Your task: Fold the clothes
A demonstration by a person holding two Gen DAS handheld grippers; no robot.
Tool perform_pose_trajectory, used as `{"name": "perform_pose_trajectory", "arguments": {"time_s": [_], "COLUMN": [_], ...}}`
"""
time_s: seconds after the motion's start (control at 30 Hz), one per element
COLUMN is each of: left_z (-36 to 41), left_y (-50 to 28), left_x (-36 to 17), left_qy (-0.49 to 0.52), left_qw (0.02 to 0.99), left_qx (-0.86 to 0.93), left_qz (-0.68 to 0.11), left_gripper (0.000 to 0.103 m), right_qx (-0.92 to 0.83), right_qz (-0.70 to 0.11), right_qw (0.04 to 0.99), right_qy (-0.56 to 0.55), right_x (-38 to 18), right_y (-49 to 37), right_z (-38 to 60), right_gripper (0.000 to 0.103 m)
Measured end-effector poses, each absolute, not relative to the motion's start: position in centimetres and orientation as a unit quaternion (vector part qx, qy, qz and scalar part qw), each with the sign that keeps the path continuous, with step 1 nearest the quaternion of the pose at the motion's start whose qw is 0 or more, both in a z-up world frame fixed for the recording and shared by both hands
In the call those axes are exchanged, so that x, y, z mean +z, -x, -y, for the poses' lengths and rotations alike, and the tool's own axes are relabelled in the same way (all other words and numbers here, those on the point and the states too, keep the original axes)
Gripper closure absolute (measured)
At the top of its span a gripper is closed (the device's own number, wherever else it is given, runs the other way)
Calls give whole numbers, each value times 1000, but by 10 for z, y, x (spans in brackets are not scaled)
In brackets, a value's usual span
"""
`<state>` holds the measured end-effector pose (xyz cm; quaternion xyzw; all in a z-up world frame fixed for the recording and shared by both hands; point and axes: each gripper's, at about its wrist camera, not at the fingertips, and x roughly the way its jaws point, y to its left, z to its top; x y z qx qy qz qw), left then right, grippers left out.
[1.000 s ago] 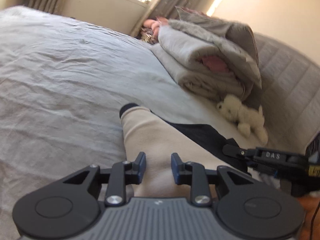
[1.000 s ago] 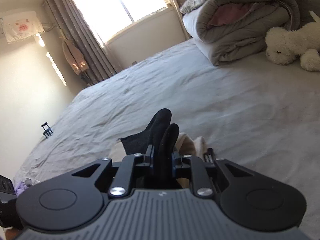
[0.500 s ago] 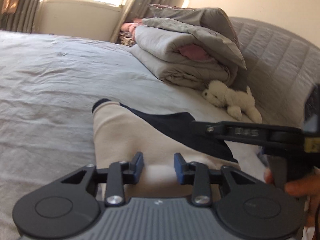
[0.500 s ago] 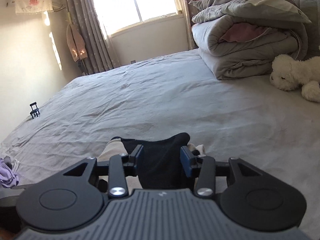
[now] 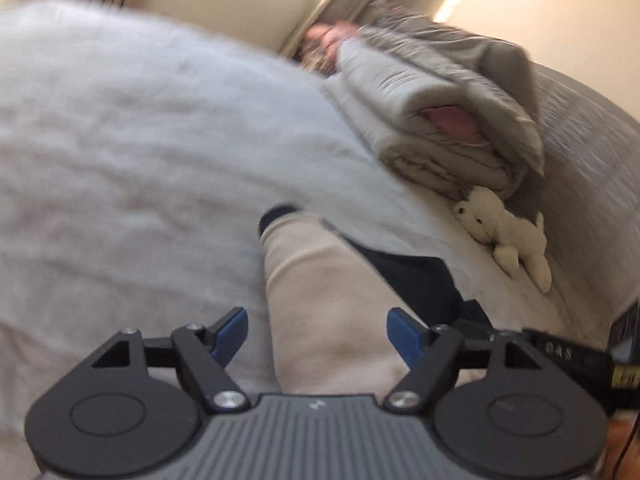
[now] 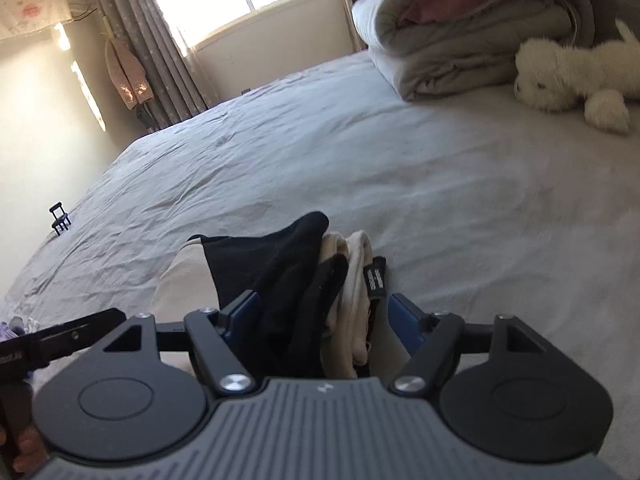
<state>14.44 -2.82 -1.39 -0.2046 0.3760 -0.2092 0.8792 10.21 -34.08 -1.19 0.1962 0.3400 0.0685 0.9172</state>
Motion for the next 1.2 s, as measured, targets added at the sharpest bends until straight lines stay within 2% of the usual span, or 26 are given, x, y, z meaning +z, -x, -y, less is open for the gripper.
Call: {"name": "perform_pose_trajectory", "arguments": {"time_s": [0.07,0.13,0.17,0.2,0.27,0.3,0.4,0.53,0.67,0.8,0.97,1.13,1.17,1.2], "left_z": [21,19,19,21,27,31,44,60,90,133,178,218,222,226], "left_y": [-162,-162,-161,-160,-157,-155,-153,-177,-223,-277,-339,-375,-374,-372], "left_x": [-33,-46,-49,-52,-53,-53,-35,3,33,43,22,-22,-33,-44], "left_qy": [259,298,311,318,320,317,281,265,257,250,279,241,229,217], "left_qw": [847,834,831,829,827,829,853,865,868,872,866,874,880,885], "left_qx": [-206,-210,-211,-213,-221,-222,-226,-247,-264,-273,-269,-278,-273,-268], "left_qz": [-417,-415,-410,-408,-407,-404,-378,-346,-333,-321,-316,-316,-314,-312], "left_gripper": [26,27,32,40,53,58,64,65,65,64,64,59,55,48], "right_qx": [74,81,84,87,93,96,101,92,80,57,29,-4,-13,-24], "right_qz": [-359,-371,-371,-369,-365,-362,-354,-323,-284,-253,-233,-233,-236,-243], "right_qw": [898,880,876,874,869,867,864,879,896,916,936,918,914,913], "right_qy": [-243,-286,-298,-305,-321,-329,-343,-337,-333,-307,-263,-321,-330,-328], "right_x": [-23,-35,-37,-39,-41,-42,-41,-15,18,47,52,8,-4,-16], "right_y": [-108,-113,-113,-112,-111,-111,-109,-115,-139,-177,-228,-255,-258,-260], "right_z": [349,357,358,359,360,361,362,364,384,410,444,487,494,497], "right_gripper": [26,25,25,25,40,41,51,57,57,57,57,57,57,57]}}
